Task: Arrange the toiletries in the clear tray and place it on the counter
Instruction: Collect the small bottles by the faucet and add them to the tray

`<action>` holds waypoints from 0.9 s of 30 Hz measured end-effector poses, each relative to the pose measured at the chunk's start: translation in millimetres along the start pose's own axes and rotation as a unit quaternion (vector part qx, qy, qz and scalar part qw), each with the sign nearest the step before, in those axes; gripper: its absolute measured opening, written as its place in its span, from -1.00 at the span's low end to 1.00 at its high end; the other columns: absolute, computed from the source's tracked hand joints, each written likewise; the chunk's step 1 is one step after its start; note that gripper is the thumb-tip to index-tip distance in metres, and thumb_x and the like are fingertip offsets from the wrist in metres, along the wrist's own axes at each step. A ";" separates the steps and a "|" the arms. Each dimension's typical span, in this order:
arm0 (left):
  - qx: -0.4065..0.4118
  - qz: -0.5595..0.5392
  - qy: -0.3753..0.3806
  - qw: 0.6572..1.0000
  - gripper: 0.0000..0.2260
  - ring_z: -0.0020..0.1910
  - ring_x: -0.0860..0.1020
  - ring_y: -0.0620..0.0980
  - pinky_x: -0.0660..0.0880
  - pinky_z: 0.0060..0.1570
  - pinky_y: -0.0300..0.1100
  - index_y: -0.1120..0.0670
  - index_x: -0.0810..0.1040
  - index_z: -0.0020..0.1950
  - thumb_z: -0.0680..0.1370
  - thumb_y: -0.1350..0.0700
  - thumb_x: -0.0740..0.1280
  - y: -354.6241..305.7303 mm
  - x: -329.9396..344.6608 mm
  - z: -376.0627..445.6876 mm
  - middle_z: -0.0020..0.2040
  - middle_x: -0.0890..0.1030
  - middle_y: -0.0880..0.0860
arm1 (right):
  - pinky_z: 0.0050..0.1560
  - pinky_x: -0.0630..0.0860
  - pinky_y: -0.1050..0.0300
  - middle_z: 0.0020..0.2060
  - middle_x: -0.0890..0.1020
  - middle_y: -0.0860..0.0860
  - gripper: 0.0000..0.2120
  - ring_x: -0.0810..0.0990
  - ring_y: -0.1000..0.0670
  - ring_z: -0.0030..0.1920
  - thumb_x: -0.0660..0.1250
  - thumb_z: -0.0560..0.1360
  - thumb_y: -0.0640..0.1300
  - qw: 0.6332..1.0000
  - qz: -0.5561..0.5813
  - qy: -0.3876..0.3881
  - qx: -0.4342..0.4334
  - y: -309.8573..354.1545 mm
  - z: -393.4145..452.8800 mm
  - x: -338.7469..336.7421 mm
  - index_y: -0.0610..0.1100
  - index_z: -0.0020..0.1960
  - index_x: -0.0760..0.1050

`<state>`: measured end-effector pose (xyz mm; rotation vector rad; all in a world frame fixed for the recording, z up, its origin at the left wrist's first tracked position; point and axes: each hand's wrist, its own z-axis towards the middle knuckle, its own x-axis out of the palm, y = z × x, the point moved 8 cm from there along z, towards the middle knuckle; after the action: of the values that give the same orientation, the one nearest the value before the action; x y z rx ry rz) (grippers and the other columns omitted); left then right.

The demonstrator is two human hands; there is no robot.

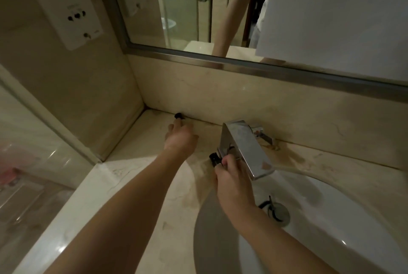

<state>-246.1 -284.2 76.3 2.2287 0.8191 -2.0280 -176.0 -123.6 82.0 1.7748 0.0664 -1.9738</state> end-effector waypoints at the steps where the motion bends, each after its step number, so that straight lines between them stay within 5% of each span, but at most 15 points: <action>1: -0.007 -0.001 -0.011 1.000 -0.67 0.29 0.32 0.22 0.36 0.29 0.04 0.14 0.42 0.28 0.56 0.05 0.25 0.4 -1.9 2.3 0.40 0.27 0.19 | -0.46 0.35 0.15 -0.23 0.53 -0.08 -0.74 0.53 -0.09 -0.36 0.55 0.13 -0.36 1.000 0.003 -0.002 0.001 0.5 0.1 -0.3 -0.17 -0.38 0.48; 5: -0.043 -0.014 -0.058 0.997 -0.78 0.08 0.46 0.23 0.45 0.10 0.05 0.18 0.46 0.19 0.59 0.12 0.21 8.1 -11.3 1.7 0.19 0.42 0.20 | -0.38 0.50 0.15 -0.22 0.55 -0.10 -0.67 0.56 -0.09 -0.33 0.53 0.15 -0.39 1.000 0.015 -0.020 0.010 1.2 -1.3 -3.6 -0.15 -0.16 0.55; 9: -0.044 -0.045 -0.054 0.997 -0.73 0.10 0.46 0.25 0.49 0.07 0.10 0.19 0.37 0.23 0.58 0.10 0.23 16.5 -9.6 -11.6 0.17 0.42 0.24 | 0.13 0.46 0.07 0.19 0.40 -0.18 -0.55 0.47 -0.17 0.14 0.25 0.49 -0.31 0.996 0.047 0.058 0.047 0.1 -6.5 6.5 -0.15 0.36 0.30; 12: -0.074 -0.071 -0.032 0.994 -0.70 0.11 0.47 0.24 0.50 0.15 0.05 0.19 0.42 0.28 0.58 0.13 0.21 25.2 -10.1 -23.5 0.22 0.39 0.24 | 0.15 0.48 0.09 0.23 0.35 -0.12 -0.56 0.47 -0.14 0.18 0.26 0.46 -0.29 0.976 0.143 0.131 0.102 -1.5 -13.6 16.6 -0.14 0.32 0.33; 16: -0.083 -0.157 -0.025 0.984 -0.70 -0.07 0.52 0.14 0.51 -0.05 -0.08 0.13 0.49 0.27 0.54 0.19 0.20 30.9 -8.8 -43.7 0.19 0.46 0.21 | 0.07 0.50 0.14 0.14 0.42 -0.05 -0.61 0.53 -0.04 0.04 0.33 0.42 -0.25 0.906 0.338 0.164 0.195 -3.9 -28.0 22.3 -0.06 0.22 0.42; 20: -0.074 -0.263 -0.006 0.962 -0.68 -0.13 0.57 0.11 0.48 -0.24 -0.15 0.12 0.49 0.25 0.50 0.20 0.26 25.6 -11.3 -75.4 0.01 0.62 0.16 | -0.09 0.53 0.21 -0.09 0.62 0.07 -0.68 0.60 0.04 -0.05 0.42 0.37 -0.29 0.790 0.545 0.151 0.238 3.5 -46.9 8.7 0.07 -0.04 0.47; 27: -0.058 -0.459 0.045 0.885 -0.74 -0.26 0.58 0.03 0.44 -0.30 -0.16 0.06 0.46 0.22 0.53 0.15 0.30 -2.0 -16.0 -141.0 -0.09 0.61 0.16 | -0.15 0.47 0.11 -0.12 0.61 -0.08 -0.80 0.55 -0.03 -0.14 0.36 0.43 -0.38 0.665 0.677 0.121 0.290 -14.3 -85.0 -15.2 -0.18 0.01 0.50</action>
<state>-117.2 -238.3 113.9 2.0512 2.2709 -2.0225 -102.2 -76.7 79.1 1.4921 -1.4867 -0.6047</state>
